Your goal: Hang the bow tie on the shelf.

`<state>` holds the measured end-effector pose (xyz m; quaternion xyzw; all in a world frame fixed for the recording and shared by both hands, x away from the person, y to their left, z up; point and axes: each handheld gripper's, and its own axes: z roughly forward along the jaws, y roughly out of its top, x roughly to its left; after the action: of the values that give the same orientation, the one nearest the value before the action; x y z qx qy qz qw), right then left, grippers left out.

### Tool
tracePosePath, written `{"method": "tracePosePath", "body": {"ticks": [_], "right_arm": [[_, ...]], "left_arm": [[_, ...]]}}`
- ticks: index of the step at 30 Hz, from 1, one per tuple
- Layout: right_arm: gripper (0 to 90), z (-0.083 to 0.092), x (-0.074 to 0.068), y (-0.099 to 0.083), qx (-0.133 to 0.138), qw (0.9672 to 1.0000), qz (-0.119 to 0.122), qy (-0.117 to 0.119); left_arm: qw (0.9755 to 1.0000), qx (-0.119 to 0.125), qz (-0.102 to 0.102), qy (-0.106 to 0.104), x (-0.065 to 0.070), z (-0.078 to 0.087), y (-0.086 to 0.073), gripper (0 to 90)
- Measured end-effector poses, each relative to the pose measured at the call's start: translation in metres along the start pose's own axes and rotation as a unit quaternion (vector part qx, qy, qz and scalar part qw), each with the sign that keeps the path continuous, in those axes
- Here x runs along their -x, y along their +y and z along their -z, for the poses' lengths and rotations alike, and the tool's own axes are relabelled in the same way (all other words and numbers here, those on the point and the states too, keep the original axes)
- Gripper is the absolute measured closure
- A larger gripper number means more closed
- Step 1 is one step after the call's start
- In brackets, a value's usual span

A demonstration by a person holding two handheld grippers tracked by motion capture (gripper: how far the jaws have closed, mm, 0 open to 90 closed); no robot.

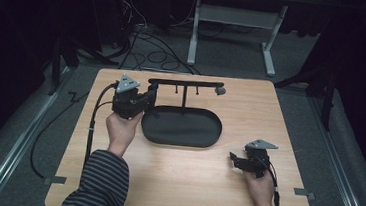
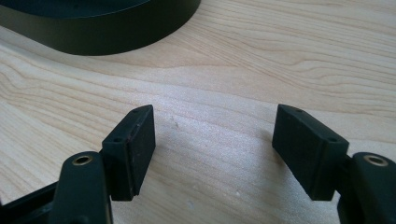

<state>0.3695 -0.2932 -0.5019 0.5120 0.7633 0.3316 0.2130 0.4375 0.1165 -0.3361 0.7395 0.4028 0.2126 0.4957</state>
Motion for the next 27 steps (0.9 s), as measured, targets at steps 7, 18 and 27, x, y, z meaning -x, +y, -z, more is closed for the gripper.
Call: {"method": "tracePosePath", "body": {"ticks": [7,18,27], "right_arm": [[31.4,0.0,0.0,0.0,0.001,1.0,-0.001,0.001],[31.4,0.0,0.0,0.0,0.0,1.0,0.0,0.001],[31.4,0.0,0.0,0.0,0.0,1.0,0.001,0.001]], "left_arm": [[1.0,-0.006,0.001,0.002,0.001,-0.012,0.002,89.7],[0.9998,-0.018,-0.005,0.01,0.005,-0.027,0.002,89.7],[0.9995,-0.025,-0.007,0.019,0.005,-0.037,0.001,89.7]]}}
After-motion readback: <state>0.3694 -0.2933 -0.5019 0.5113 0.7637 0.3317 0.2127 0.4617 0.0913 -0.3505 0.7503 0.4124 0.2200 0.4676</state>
